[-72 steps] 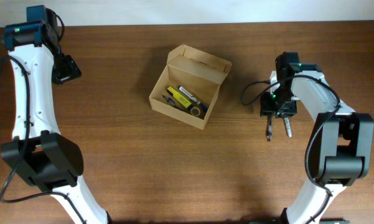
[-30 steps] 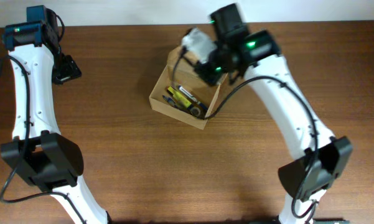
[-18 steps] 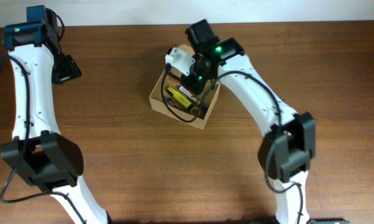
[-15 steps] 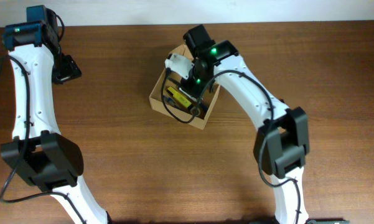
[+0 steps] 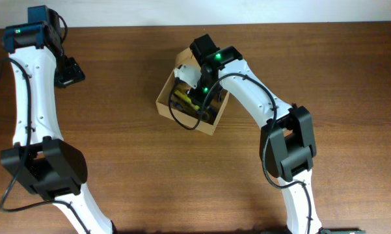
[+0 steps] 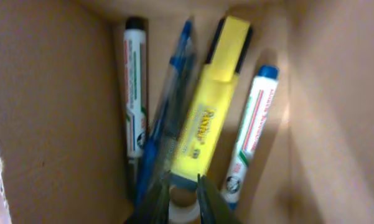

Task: Pack container
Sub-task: 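Carry the grey marker left and release it into the box, then lower the right gripper onto the black Sharpie marker and grasp it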

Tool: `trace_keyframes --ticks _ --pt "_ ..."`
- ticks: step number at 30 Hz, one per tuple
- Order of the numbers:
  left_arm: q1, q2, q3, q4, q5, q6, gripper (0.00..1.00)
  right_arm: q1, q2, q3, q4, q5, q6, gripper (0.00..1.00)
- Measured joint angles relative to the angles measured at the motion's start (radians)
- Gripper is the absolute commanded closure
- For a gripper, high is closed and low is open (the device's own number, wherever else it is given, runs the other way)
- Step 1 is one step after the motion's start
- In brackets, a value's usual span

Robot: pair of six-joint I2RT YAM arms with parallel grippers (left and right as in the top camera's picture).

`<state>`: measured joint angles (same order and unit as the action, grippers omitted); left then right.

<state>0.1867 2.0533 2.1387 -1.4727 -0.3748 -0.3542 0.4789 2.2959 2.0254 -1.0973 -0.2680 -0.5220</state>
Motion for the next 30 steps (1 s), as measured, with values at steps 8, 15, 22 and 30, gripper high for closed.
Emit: trace_keyframes --ticks 8,15,22,30 --pt "0.000 0.000 0.000 0.000 0.000 0.000 0.00 0.015 0.000 0.007 -0.055 0.000 0.021 0.68" --pt "0.000 0.000 0.000 0.000 0.000 0.000 0.00 0.002 -0.006 0.249 -0.265 0.027 0.070 0.61" --pt "0.000 0.000 0.000 0.000 0.000 0.000 0.00 -0.117 -0.161 0.425 -0.339 0.142 0.156 0.59" --pt "0.000 0.000 0.000 0.000 0.000 0.000 0.00 -0.480 -0.333 0.381 -0.292 0.181 0.211 0.47"
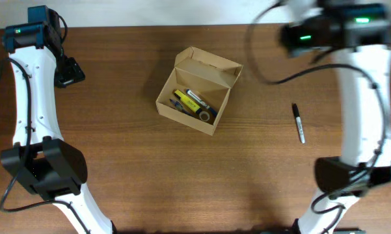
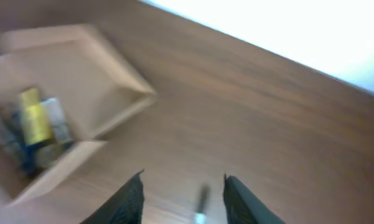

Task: Pack container
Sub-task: 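Lower the right gripper onto the black Sharpie marker and grasp it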

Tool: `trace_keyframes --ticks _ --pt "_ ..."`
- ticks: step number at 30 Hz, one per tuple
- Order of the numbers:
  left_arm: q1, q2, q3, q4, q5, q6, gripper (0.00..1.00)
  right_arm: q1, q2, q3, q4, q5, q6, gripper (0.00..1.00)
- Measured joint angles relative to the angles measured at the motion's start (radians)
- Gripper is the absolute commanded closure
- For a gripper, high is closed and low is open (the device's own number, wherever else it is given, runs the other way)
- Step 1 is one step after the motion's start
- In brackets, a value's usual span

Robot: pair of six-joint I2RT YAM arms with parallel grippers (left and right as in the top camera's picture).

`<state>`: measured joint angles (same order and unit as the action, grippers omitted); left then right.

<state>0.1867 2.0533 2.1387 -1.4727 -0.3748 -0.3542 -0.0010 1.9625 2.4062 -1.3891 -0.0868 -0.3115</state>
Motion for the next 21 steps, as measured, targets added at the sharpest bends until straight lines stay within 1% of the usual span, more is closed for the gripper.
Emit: trace_keyframes --ticks 2,3,6,7,10,14,20,21 --pt "0.000 0.000 0.000 0.000 0.000 0.000 0.00 -0.106 -0.009 -0.107 0.077 -0.008 0.000 0.44" --pt "0.000 0.000 0.000 0.000 0.000 0.000 0.00 -0.127 -0.009 -0.139 0.095 -0.009 0.001 0.43" --pt "0.000 0.000 0.000 0.000 0.000 0.000 0.00 -0.204 -0.002 -0.359 0.219 -0.016 0.003 0.41" --pt "0.000 0.000 0.000 0.000 0.000 0.000 0.00 -0.216 0.007 -0.425 0.248 -0.018 0.004 0.39" --pt "0.000 0.000 0.000 0.000 0.000 0.000 0.00 -0.227 0.028 -0.612 0.331 -0.019 0.008 0.39" --pt "0.000 0.000 0.000 0.000 0.000 0.000 0.00 -0.220 0.040 -0.793 0.394 -0.019 0.015 0.39" --pt "0.000 0.000 0.000 0.000 0.000 0.000 0.00 -0.220 0.040 -0.935 0.455 -0.019 0.024 0.41" --pt "0.000 0.000 0.000 0.000 0.000 0.000 0.00 -0.220 0.040 -0.953 0.461 -0.019 0.024 0.44"
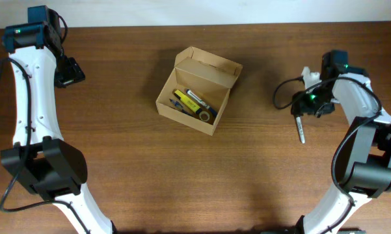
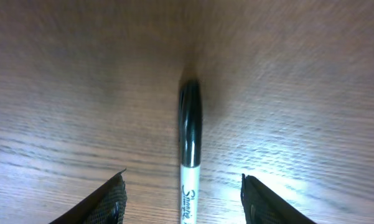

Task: Pack container
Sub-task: 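Lower the right gripper onto the black Sharpie marker and grasp it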

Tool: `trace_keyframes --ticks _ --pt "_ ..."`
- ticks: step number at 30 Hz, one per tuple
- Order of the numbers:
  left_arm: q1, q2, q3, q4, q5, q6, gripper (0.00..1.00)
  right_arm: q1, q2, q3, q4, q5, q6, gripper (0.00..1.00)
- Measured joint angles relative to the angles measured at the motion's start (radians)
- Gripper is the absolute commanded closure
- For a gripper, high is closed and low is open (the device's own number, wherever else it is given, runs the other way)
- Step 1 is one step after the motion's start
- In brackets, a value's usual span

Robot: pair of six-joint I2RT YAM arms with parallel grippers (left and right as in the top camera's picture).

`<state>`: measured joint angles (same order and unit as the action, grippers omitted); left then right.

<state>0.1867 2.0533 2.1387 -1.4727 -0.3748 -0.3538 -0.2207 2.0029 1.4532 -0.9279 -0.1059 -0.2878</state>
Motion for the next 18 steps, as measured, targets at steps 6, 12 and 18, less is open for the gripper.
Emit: trace_keyframes --ticks 6,12,18 --pt "0.000 0.000 0.000 0.000 0.000 0.000 0.00 0.000 0.001 -0.057 0.018 0.000 0.003 0.55" --pt "0.000 0.000 0.000 0.000 0.000 0.000 0.00 0.000 0.003 -0.060 0.021 0.005 0.008 0.59" --pt "0.000 0.000 0.000 0.000 0.000 0.000 0.00 0.003 0.049 -0.060 0.018 0.040 0.030 0.71"
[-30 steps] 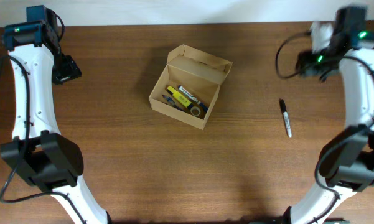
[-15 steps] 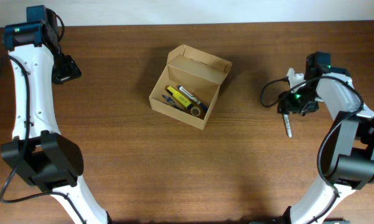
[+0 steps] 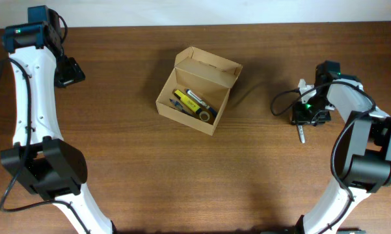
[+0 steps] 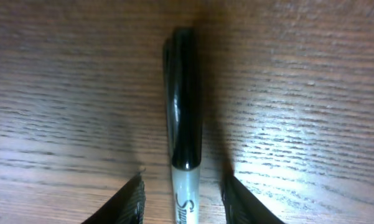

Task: Pack container
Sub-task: 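Lower the right gripper onto the black Sharpie marker and grasp it, then carry the black Sharpie left and release it into the box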

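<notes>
An open cardboard box [image 3: 197, 90] sits mid-table with a yellow highlighter, markers and a roll of tape inside. A black-capped Sharpie marker [image 4: 184, 118] lies flat on the wood at the right; its grey tip [image 3: 302, 136] pokes out below my right gripper [image 3: 308, 116]. That right gripper [image 4: 182, 199] is low over the marker, open, with one finger on each side of the barrel and a gap on both sides. My left gripper [image 3: 70, 71] hangs at the far left, away from everything; its fingers are not clear.
The brown wooden table [image 3: 117, 162] runs to a white strip at the far edge. The box's lid flap [image 3: 208, 65] stands open on its far side. My right arm's cable [image 3: 280, 104] loops between box and marker.
My right gripper has come lower over the Sharpie, and its open fingers now stand closer in on both sides of the barrel. The left arm and the box are unchanged.
My right gripper was down inside the box over the pens. Then it was up at the far right, open, with the Sharpie lying alone on the table. After that it hovered open above the Sharpie, and now it straddles the marker closely.
</notes>
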Tool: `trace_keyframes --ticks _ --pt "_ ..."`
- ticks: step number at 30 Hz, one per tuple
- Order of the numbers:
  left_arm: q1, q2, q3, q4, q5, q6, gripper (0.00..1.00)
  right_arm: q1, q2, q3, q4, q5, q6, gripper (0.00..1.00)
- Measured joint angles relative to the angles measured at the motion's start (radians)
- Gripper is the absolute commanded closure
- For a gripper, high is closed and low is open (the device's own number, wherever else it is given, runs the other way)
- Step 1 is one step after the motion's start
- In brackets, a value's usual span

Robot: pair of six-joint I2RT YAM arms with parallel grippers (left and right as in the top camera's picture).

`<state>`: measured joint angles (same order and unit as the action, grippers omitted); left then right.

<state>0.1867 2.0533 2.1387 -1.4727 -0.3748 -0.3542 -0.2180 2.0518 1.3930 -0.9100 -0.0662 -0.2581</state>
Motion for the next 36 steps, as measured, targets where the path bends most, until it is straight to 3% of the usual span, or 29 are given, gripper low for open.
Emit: trace_keyframes --ticks 2,8,11,17,20,25,31,36 --pt "0.000 0.000 0.000 0.000 0.000 0.000 0.00 0.004 0.002 0.000 0.002 0.008 0.014 0.96" --pt "0.000 0.000 0.000 0.000 0.000 0.000 0.00 0.008 0.003 0.004 -0.010 0.014 0.046 0.96" --pt "0.000 0.000 0.000 0.000 0.000 0.000 0.00 0.012 0.015 0.039 -0.096 -0.034 0.057 0.96" --pt "0.000 0.000 0.000 0.000 0.000 0.000 0.00 0.075 0.045 0.313 -0.320 -0.126 0.053 0.96" --pt "0.000 0.000 0.000 0.000 0.000 0.000 0.00 0.169 0.047 0.555 -0.419 -0.151 0.013 0.96" --pt "0.000 0.000 0.000 0.000 0.000 0.000 0.00 0.361 0.043 0.787 -0.416 -0.172 -0.077 0.96" --pt "0.000 0.000 0.000 0.000 0.000 0.000 0.00 0.597 0.044 0.822 -0.344 -0.162 -0.223 0.96" --pt "0.000 0.000 0.000 0.000 0.000 0.000 0.00 0.689 0.087 0.822 -0.334 -0.150 -0.298 0.96"
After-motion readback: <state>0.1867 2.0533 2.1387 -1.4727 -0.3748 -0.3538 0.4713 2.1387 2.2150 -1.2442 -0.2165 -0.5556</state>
